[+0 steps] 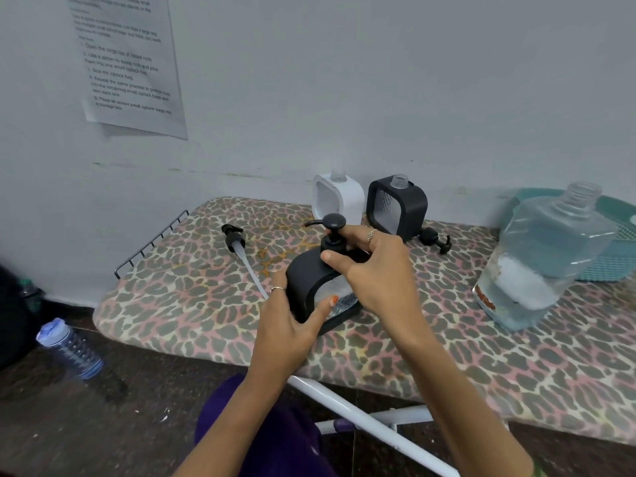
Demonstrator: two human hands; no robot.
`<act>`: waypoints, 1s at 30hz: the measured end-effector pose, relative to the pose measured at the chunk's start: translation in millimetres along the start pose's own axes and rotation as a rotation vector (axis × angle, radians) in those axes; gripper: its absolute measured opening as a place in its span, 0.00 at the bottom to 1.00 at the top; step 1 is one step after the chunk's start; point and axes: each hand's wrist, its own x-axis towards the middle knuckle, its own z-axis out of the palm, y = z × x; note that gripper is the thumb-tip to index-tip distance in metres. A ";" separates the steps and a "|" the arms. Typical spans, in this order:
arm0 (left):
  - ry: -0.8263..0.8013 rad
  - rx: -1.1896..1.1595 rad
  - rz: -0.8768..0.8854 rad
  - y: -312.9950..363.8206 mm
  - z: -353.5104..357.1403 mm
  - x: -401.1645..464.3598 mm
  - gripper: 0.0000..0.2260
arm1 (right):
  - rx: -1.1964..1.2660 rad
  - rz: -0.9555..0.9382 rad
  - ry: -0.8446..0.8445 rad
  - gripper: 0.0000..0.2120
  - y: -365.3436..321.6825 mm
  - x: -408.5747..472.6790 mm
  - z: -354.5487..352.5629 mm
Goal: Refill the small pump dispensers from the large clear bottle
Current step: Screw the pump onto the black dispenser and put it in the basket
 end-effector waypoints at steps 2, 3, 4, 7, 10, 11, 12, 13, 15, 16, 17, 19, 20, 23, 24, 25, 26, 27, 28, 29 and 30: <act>-0.003 -0.006 0.014 1.0 -0.7 -0.6 0.24 | 0.007 0.032 0.093 0.17 -2.0 -4.1 4.0; -0.003 -0.007 0.024 1.8 -0.9 -0.8 0.24 | 0.020 0.050 0.135 0.17 -3.1 -5.6 6.2; 0.001 -0.002 0.034 2.1 -1.0 -0.9 0.23 | 0.030 0.064 0.171 0.17 -4.6 -7.5 8.5; 0.022 0.020 0.063 0.8 0.3 -1.4 0.22 | 0.015 0.078 0.260 0.16 -8.4 -10.9 14.9; 0.029 0.052 0.060 -1.4 1.1 -2.0 0.20 | 0.036 0.108 0.313 0.15 -10.3 -14.2 22.4; 0.022 0.043 0.048 -0.7 0.3 -1.7 0.19 | 0.038 0.121 0.319 0.15 -10.4 -15.3 25.4; 0.011 0.025 0.034 -0.9 -0.5 -1.3 0.19 | 0.023 0.129 0.316 0.16 -10.1 -16.3 28.1; -0.001 0.006 0.020 -0.2 -1.4 -1.1 0.20 | 0.004 0.128 0.300 0.16 -9.6 -17.0 29.2; -0.018 -0.008 0.005 0.6 -2.8 0.0 0.21 | -0.006 0.087 0.245 0.15 -6.3 -14.7 25.4; -0.022 -0.005 0.005 1.0 -3.3 0.0 0.21 | -0.007 0.056 0.201 0.14 -3.8 -12.2 20.5; -0.025 -0.002 0.006 1.8 -3.5 0.1 0.21 | -0.016 0.025 0.139 0.14 -1.4 -8.8 14.1; -0.025 0.003 0.011 2.3 -4.2 0.1 0.20 | -0.044 -0.029 -0.034 0.15 4.1 -0.4 0.0; -0.026 0.007 0.012 2.2 -4.4 -0.1 0.20 | -0.061 -0.049 -0.129 0.16 6.5 4.0 -7.1; -0.029 0.004 -0.004 0.4 -3.9 -0.6 0.20 | -0.151 -0.083 -0.407 0.27 12.1 16.1 -27.7; -0.028 0.009 -0.016 0.0 -3.6 -0.7 0.20 | -0.186 -0.085 -0.492 0.30 13.9 20.4 -33.0; -0.028 0.012 -0.026 0.3 -3.4 -0.6 0.20 | -0.221 -0.090 -0.565 0.32 15.0 24.1 -37.1; -0.028 0.013 -0.037 0.8 -3.4 -0.6 0.20 | -0.257 -0.097 -0.614 0.34 16.0 28.4 -39.7; -0.030 0.010 -0.049 1.4 -3.5 -0.3 0.20 | -0.291 -0.105 -0.637 0.33 16.3 32.7 -41.5; -0.033 0.009 -0.063 2.3 -3.6 0.0 0.20 | -0.332 -0.121 -0.640 0.33 15.7 37.3 -42.7; -0.040 0.008 -0.070 4.2 -3.7 0.6 0.21 | -0.380 -0.147 -0.646 0.32 12.8 41.3 -43.9; -0.050 0.014 -0.073 5.5 -3.7 1.3 0.23 | -0.438 -0.169 -0.659 0.31 7.8 44.4 -45.1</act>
